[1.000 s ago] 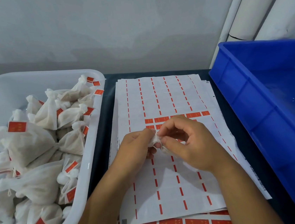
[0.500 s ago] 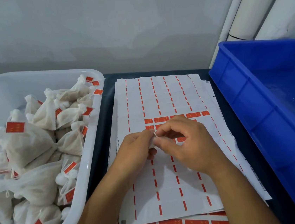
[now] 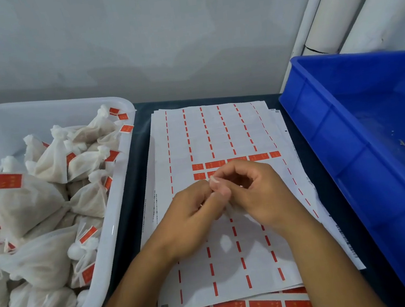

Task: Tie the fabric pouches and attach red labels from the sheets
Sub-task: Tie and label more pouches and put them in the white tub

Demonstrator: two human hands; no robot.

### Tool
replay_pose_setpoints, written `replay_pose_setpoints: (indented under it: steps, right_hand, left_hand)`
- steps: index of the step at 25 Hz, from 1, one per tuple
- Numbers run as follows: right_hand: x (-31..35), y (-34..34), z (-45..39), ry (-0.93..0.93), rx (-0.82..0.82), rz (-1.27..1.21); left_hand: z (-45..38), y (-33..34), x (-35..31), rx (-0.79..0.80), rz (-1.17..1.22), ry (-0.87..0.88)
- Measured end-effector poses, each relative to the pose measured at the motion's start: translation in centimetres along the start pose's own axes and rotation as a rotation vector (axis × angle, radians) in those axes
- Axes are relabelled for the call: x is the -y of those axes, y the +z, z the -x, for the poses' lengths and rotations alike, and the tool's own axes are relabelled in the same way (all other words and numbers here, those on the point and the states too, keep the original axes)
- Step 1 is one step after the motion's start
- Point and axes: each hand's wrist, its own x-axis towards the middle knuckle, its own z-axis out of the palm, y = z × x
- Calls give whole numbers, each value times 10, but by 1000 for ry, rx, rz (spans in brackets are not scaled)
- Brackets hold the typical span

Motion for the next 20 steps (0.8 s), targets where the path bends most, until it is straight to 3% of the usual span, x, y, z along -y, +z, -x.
replay_pose_setpoints:
  steps: [4, 9, 15, 20]
  right_hand:
    - [-1, -5, 1, 64, 45, -155]
    - [-1, -4, 0, 47, 49, -174]
    - [-1, -9, 2, -25, 129, -85]
    - [-2, -11, 4, -106, 186, 145]
  left_hand:
    - [0, 1, -4, 79, -44, 112]
    - [0, 3, 1, 9, -42, 49]
    - [-2, -4, -1, -60, 44, -212]
    - [-3, -8, -1, -129, 92, -387]
